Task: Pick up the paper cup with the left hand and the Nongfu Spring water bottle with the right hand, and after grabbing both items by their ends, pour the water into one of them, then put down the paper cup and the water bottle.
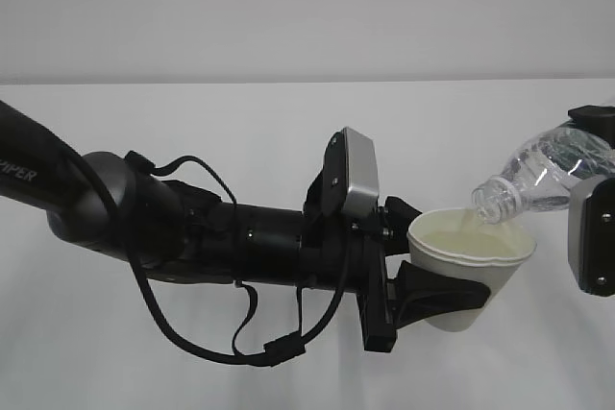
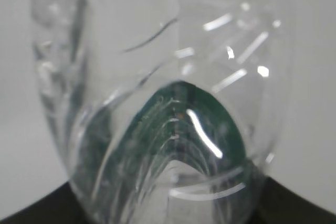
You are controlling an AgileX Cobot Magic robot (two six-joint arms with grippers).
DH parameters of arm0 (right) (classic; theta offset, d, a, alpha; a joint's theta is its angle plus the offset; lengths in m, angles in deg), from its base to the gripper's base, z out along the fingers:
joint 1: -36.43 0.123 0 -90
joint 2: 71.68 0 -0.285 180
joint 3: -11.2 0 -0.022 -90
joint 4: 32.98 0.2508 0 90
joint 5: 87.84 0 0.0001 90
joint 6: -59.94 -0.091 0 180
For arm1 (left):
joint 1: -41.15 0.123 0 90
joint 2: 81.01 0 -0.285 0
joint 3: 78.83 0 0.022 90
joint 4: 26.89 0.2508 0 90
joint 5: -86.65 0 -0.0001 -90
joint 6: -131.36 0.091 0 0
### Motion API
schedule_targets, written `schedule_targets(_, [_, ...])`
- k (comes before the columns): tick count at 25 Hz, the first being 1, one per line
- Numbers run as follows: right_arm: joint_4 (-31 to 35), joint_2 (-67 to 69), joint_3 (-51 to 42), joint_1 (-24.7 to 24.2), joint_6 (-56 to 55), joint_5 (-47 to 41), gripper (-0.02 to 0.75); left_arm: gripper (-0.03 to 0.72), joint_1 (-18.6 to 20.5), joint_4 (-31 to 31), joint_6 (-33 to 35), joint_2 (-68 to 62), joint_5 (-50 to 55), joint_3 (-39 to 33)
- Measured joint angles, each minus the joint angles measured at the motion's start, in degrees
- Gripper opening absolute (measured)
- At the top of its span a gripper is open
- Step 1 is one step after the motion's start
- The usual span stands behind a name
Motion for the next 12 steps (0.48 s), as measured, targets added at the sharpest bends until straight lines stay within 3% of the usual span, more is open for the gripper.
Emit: schedule_targets(12, [1.06,-0.02,0.0,0.0,-1.34,0.0,0.361,0.416,0.0,0.0,0.0,0.0,0.0,0.0])
